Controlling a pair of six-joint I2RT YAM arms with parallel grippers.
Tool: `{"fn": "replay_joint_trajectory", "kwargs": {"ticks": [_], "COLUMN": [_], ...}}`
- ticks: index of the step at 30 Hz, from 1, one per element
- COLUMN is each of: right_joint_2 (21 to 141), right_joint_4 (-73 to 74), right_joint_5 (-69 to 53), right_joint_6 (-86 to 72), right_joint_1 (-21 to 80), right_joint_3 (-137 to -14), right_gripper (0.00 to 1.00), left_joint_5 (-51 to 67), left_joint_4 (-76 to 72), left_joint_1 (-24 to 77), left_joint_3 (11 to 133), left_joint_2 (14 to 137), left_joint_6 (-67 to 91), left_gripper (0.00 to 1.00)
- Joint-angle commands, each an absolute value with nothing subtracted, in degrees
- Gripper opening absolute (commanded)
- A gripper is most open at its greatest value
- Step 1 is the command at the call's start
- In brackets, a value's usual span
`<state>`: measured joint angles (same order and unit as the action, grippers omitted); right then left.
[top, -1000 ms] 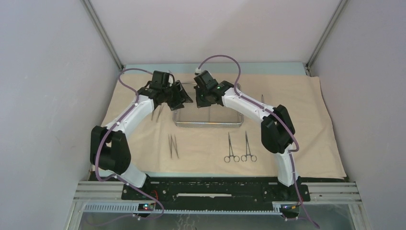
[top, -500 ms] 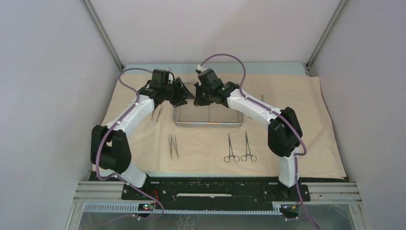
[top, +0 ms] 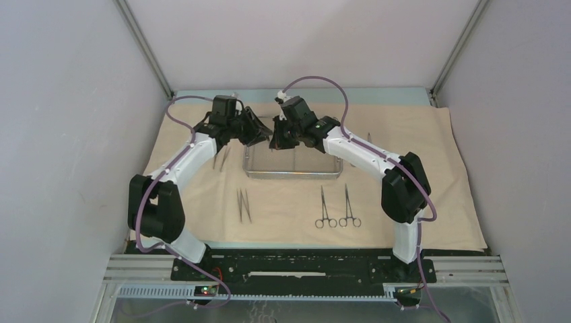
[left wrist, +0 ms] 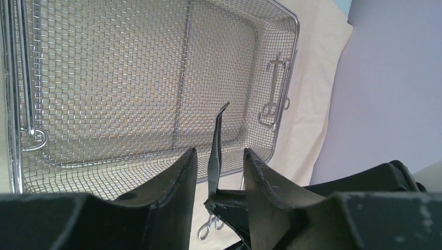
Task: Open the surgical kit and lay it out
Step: Place the medical item in the surgical kit.
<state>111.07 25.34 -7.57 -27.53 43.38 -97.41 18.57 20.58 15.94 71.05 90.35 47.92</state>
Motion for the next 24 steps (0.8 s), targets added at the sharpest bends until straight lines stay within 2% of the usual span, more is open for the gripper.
{"fn": "replay_joint_trajectory", "kwargs": {"ticks": [1, 6, 13, 14, 18, 20, 24], "right_joint_2": [107.2, 107.1, 107.4, 107.4, 107.8, 108.4, 109.7], "right_joint_4": [22.2, 21.9, 21.5, 21.5, 22.8, 24.7, 28.3], "right_joint_5": [-9.4, -9.5, -9.1, -8.9, -6.8, -4.6, 4.7], "right_joint_6": [-28.7, -29.0, -29.0, -29.0, -28.4, -27.6, -25.1], "right_joint_1": [43.6, 43.6, 43.7, 43.7, 44.1, 44.7, 46.9], "right_joint_3": [-97.4, -97.5, -97.5, -97.6, -98.4, -99.8, -102.2], "right_gripper": [0.00, 0.00, 0.00, 0.00, 0.00, 0.00, 0.00], "left_joint_5": [19.9, 20.1, 20.5, 20.6, 18.5, 17.3, 13.8], "left_joint_4": [18.6, 19.0, 20.3, 20.5, 21.8, 22.8, 28.3], "left_joint_1": [15.6, 15.2, 14.9, 14.9, 14.4, 14.2, 14.2], "left_joint_3": [71.0, 70.7, 70.3, 70.4, 69.9, 70.2, 74.0], "left_joint_2": [90.6, 91.0, 91.1, 91.1, 89.9, 89.2, 89.5], "left_joint_6": [49.2, 49.2, 47.5, 47.2, 45.8, 45.1, 42.9], "left_gripper": [0.41, 0.32, 0.27, 0.27, 0.45, 0.46, 0.43]}}
